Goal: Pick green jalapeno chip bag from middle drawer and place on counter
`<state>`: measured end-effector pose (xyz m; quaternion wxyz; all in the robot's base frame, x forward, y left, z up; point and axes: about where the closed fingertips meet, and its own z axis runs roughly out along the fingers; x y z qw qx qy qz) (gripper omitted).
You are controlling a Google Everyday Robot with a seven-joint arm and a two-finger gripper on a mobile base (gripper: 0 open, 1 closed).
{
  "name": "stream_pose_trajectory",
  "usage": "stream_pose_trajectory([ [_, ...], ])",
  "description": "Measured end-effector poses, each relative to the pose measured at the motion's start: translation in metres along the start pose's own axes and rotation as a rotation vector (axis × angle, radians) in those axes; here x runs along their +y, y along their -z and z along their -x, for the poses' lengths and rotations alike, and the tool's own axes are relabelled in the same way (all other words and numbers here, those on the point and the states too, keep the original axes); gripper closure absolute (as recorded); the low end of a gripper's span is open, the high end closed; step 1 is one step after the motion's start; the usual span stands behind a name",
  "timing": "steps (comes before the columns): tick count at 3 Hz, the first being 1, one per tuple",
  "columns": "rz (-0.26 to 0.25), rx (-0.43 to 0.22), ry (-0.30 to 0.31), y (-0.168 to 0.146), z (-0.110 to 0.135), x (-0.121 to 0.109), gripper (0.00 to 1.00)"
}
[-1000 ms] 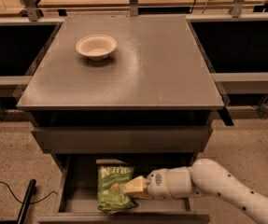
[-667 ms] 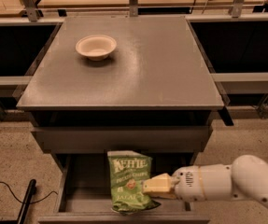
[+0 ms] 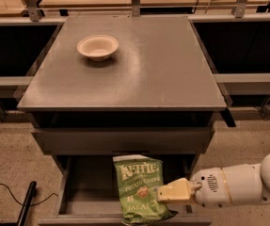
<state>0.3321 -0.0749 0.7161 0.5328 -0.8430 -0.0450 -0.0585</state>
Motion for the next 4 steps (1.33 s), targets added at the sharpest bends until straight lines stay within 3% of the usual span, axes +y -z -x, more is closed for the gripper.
stream_pose_trajectory([
  [1, 0.005, 0.003, 0.022, 0.006, -0.006, -0.015, 1.00],
  [2, 0.010, 0.020, 0.084, 0.031, -0.016, -0.064, 1.00],
  [3, 0.034, 0.019, 0.174, 0.058, -0.033, -0.134, 1.00],
  [4, 0.085, 0.029, 0.209, 0.081, -0.069, -0.183, 1.00],
])
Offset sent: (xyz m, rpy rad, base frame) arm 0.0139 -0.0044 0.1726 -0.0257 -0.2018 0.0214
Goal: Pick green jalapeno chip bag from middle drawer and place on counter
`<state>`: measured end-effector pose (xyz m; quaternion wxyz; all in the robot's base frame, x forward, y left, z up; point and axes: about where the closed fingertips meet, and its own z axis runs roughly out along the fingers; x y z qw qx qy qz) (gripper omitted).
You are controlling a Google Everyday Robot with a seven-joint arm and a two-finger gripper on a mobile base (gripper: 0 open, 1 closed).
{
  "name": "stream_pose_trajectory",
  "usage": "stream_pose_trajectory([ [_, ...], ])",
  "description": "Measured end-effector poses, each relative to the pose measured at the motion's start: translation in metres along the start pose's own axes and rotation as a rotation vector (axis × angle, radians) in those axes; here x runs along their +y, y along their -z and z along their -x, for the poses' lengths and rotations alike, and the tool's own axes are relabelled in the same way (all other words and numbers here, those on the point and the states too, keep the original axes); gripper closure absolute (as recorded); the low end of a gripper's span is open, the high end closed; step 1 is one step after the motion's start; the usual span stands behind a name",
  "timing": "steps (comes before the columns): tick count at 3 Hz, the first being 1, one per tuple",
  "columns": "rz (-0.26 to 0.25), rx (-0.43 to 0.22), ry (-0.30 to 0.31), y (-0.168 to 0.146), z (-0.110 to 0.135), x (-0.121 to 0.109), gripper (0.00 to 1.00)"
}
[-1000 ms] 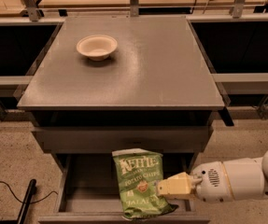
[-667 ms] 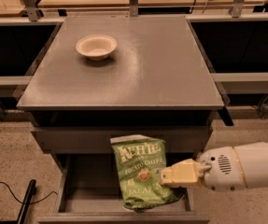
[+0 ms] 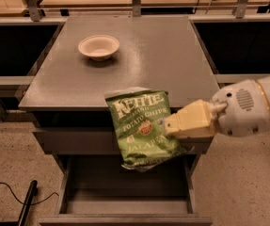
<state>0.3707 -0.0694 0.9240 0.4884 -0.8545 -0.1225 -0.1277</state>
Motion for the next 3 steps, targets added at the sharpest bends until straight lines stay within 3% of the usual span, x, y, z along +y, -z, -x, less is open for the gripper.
stream_pose_trajectory([
  [1, 0.037, 0.031, -0.030, 0.017, -0.062, -0.011, 1.00],
  [3, -0.034, 0.208, -0.117, 0.037, -0.187, 0.005, 1.00],
])
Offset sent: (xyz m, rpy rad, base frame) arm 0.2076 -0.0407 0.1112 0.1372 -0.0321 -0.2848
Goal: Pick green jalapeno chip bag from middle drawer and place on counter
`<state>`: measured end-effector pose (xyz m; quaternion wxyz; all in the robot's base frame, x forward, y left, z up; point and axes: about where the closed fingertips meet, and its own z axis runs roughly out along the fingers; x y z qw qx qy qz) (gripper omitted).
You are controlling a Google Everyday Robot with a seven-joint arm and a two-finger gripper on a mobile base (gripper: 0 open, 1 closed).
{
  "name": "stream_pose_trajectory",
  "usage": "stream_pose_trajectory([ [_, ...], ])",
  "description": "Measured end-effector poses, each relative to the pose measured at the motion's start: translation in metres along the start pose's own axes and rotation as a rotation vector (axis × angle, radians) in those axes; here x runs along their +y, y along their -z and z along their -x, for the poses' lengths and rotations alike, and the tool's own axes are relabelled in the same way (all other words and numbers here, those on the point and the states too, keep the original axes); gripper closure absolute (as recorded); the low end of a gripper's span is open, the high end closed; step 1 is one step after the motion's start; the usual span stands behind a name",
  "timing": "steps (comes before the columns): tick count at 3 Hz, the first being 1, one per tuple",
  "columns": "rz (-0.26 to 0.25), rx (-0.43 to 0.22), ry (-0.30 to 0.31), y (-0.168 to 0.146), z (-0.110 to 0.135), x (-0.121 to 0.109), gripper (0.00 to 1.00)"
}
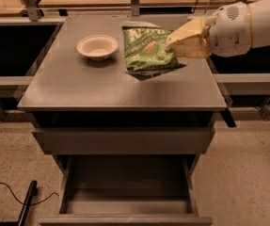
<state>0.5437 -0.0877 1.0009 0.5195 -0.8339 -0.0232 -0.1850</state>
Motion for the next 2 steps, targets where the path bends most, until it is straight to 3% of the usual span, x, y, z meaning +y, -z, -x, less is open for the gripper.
stream_pose_trajectory([
  [1, 0.000, 0.068, -0.061, -0.004, -0.034, 0.037, 1.00],
  [2, 0.028, 0.093, -0.146, 0.000, -0.039, 0.089, 0.85],
])
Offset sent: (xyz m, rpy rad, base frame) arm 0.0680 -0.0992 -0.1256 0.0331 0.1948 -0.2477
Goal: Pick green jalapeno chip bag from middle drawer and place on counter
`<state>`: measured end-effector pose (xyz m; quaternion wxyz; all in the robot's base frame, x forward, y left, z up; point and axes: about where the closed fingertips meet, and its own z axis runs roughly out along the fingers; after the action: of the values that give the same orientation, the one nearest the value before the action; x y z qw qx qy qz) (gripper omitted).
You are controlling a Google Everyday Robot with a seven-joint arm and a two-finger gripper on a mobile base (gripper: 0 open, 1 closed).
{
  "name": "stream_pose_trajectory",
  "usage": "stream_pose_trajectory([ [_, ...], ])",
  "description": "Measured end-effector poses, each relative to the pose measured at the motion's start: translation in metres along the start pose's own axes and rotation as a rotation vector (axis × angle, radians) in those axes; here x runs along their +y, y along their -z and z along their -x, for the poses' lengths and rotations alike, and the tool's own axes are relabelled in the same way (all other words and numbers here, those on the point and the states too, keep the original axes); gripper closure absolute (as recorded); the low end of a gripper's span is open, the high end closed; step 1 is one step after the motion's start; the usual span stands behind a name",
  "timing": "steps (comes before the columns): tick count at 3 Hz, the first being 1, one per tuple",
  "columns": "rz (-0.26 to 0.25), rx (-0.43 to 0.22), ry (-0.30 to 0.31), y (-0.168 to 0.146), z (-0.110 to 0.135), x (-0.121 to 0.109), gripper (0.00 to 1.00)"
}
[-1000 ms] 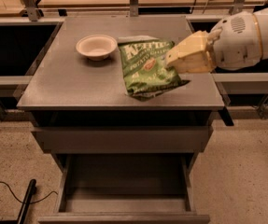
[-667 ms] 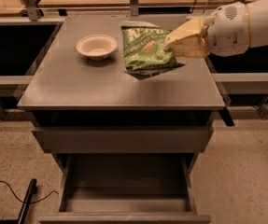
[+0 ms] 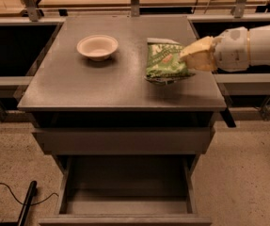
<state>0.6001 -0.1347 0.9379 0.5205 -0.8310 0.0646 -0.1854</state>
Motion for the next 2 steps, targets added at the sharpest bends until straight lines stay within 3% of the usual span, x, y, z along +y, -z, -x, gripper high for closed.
stream_pose_trajectory([
  [2, -0.003, -0.011, 0.003, -0.0057, 0.0016, -0.0015, 0.38],
])
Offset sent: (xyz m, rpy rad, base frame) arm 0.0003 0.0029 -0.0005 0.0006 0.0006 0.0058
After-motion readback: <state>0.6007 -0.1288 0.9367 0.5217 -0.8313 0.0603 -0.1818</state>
